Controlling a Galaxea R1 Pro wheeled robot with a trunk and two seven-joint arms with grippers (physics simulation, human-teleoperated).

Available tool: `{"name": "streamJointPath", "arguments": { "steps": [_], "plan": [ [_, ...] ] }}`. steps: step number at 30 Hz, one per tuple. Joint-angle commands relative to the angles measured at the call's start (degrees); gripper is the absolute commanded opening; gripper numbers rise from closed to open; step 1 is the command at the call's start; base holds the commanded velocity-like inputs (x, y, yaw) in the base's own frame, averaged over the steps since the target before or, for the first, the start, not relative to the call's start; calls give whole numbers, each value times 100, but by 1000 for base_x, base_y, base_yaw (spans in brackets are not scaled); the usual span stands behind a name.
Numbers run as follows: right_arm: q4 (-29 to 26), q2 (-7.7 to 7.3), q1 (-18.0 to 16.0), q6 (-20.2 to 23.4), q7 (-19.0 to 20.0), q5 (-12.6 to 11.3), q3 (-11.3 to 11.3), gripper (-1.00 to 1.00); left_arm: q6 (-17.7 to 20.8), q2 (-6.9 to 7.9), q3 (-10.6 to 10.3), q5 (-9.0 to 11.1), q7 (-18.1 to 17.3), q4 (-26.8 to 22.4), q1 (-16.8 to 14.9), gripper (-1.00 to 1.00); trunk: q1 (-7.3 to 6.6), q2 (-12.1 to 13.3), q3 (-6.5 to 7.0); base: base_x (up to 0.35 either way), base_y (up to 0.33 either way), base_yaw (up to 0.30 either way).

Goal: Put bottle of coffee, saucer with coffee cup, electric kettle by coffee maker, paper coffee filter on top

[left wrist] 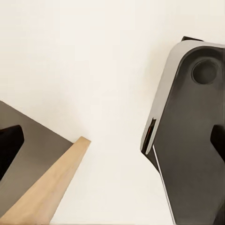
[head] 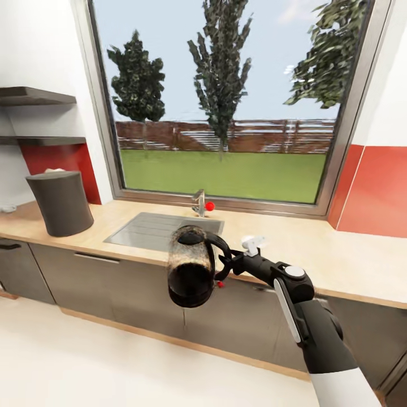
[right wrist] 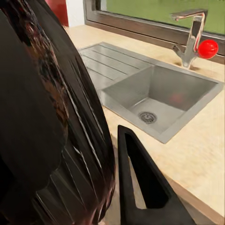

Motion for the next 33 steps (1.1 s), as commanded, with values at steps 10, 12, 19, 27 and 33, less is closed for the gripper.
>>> {"name": "streamJointPath", "arguments": {
  "steps": [10, 12, 19, 27, 33],
  "plan": [
    [-4, 3, 0, 20, 49, 24, -8, -100, -16, -1, -45, 47, 19, -9, -1, 100, 2, -4, 36, 201, 135, 274],
    [-3, 3, 0, 20, 49, 25, -8, -100, -16, -1, -44, 47, 22, -9, -1, 100, 2, -4, 43, 282, 184, 274],
    [0, 3, 0, 20, 49, 24, -8, -100, -22, -4, -43, 47, 17, -9, 0, 100, 2, -4, 70, 284, 207, 274],
    [0, 3, 0, 20, 49, 24, -8, -100, -26, -9, -43, 54, 19, -9, 2, 100, 2, -4, 100, 258, 251, 274],
    [0, 3, 0, 20, 49, 24, -8, -100, -26, -9, -43, 56, 18, -9, 1, 100, 2, -4, 122, 237, 266, 274]
  ]
}}
